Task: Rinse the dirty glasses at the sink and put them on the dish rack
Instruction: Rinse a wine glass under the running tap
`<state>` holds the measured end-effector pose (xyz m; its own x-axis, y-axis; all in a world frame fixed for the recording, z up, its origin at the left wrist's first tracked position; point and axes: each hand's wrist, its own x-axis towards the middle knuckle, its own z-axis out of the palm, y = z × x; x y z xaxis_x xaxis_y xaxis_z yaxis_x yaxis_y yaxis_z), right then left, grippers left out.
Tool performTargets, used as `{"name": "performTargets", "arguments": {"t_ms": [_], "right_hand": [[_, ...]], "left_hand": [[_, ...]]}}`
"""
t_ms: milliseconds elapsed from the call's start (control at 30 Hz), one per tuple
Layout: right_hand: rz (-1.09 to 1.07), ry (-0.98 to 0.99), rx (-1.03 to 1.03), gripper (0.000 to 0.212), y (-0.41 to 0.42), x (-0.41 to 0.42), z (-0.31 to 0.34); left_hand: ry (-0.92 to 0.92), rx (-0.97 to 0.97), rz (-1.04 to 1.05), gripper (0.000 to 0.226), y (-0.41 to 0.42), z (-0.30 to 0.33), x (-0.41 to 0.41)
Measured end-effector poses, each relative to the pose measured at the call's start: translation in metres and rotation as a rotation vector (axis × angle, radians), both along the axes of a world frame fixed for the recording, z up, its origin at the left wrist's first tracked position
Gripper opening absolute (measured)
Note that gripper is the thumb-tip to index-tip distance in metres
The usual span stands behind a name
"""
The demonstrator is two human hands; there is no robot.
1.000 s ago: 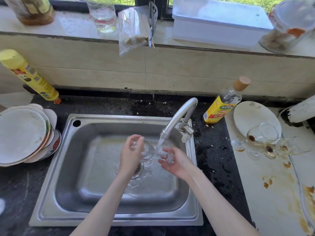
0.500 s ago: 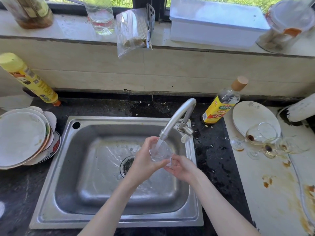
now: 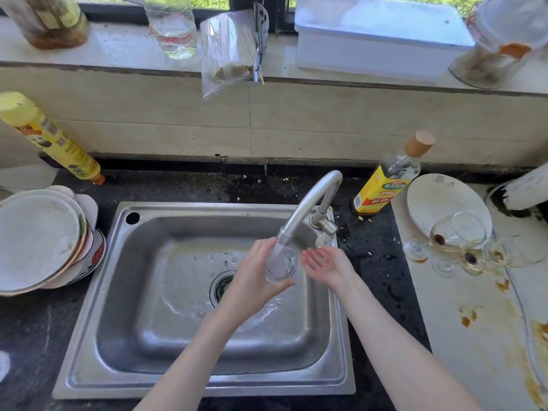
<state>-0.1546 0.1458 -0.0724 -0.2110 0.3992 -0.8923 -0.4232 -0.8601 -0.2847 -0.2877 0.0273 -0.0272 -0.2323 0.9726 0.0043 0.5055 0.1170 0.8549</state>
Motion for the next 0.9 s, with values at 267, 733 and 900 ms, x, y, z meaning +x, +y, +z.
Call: {"name": "performTargets", "arguments": {"t_ms": [267, 733, 900], "right_hand": [[-0.039, 0.020, -0.062, 0.013, 0.004, 0.002, 0.006], [-0.192, 0.166, -0.041, 0.033, 0.051, 0.026, 0.051], [-0.050, 0.097, 0.070, 0.027, 0.026, 0.026, 0.045]], "left_hand": [[-0.020, -0.065, 0.006, 0.066, 0.000, 0.000, 0.001], [-0.013, -0.080, 0.035, 0.066, 0.008, 0.004, -0.008], [-0.088, -0.111, 0.197, 0.058, 0.004, -0.003, -0.007]]}}
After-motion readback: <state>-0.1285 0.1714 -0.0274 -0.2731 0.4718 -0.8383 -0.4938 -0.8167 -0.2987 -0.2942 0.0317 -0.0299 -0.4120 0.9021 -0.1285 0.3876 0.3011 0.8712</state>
